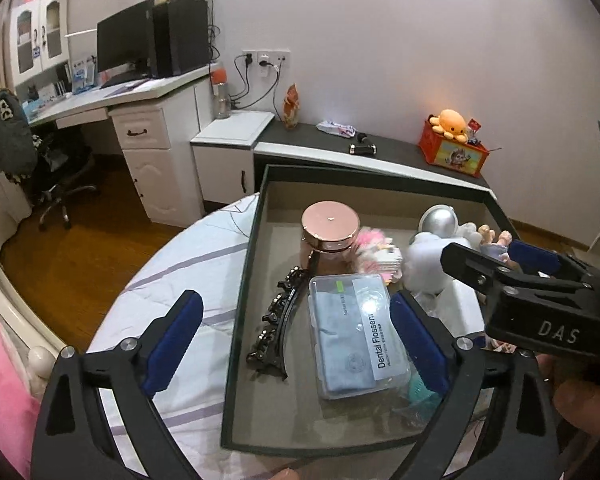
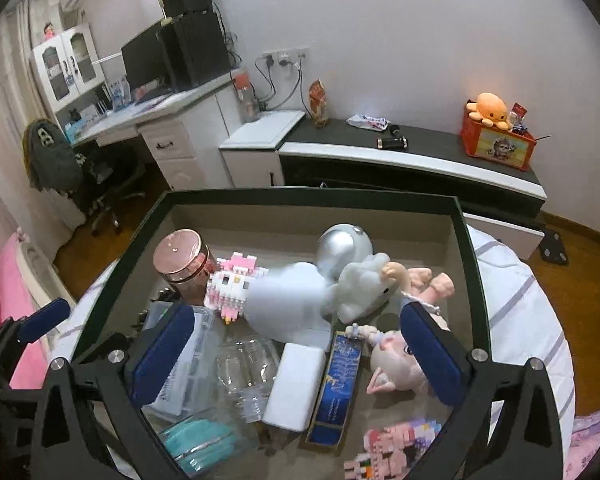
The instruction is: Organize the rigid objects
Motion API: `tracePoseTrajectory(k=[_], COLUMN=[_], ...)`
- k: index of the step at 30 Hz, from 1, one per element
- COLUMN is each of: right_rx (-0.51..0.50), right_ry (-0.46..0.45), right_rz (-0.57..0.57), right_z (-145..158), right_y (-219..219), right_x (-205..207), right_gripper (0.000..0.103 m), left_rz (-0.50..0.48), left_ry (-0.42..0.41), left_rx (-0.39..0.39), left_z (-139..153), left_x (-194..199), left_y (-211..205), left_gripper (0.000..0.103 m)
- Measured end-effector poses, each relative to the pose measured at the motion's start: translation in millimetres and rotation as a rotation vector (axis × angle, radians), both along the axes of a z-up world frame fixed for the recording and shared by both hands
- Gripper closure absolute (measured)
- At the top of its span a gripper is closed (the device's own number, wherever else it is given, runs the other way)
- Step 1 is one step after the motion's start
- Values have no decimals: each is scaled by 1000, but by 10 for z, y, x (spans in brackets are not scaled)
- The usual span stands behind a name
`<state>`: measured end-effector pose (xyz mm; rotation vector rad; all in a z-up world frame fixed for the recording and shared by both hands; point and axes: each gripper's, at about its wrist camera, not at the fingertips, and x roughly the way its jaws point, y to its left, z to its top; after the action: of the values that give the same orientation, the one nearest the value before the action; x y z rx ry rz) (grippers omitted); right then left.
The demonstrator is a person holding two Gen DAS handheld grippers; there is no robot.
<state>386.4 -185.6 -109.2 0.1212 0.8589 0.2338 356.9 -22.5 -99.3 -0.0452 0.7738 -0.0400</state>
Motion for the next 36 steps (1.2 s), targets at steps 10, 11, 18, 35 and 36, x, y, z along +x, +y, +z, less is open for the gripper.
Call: tracePoseTrajectory(k=[10, 11, 18, 35, 36], right_rx=[41, 42, 51, 49, 51], right_ry=[-66, -72, -130, -315, -330], right_rz=[-41, -44, -79, -194, -201], right_z=[358, 398, 700, 1336, 1357], right_y=[-29, -38, -154, -397, -397], right_x=[-464, -510, -1006, -2639, -2751], right_gripper=[0, 0, 0, 0, 0], left_rz=[-1, -2, -8, -32, -32], left_ry=[-61, -70, -137, -260, -261], left_rx=[15, 18, 27, 33, 30], left_z=[354, 402, 738, 1211, 1207], left_x=[-441, -516, -993, -2340, -2408], left_y=[13, 13, 38, 46, 49], left_gripper=[4, 4, 1, 0, 0])
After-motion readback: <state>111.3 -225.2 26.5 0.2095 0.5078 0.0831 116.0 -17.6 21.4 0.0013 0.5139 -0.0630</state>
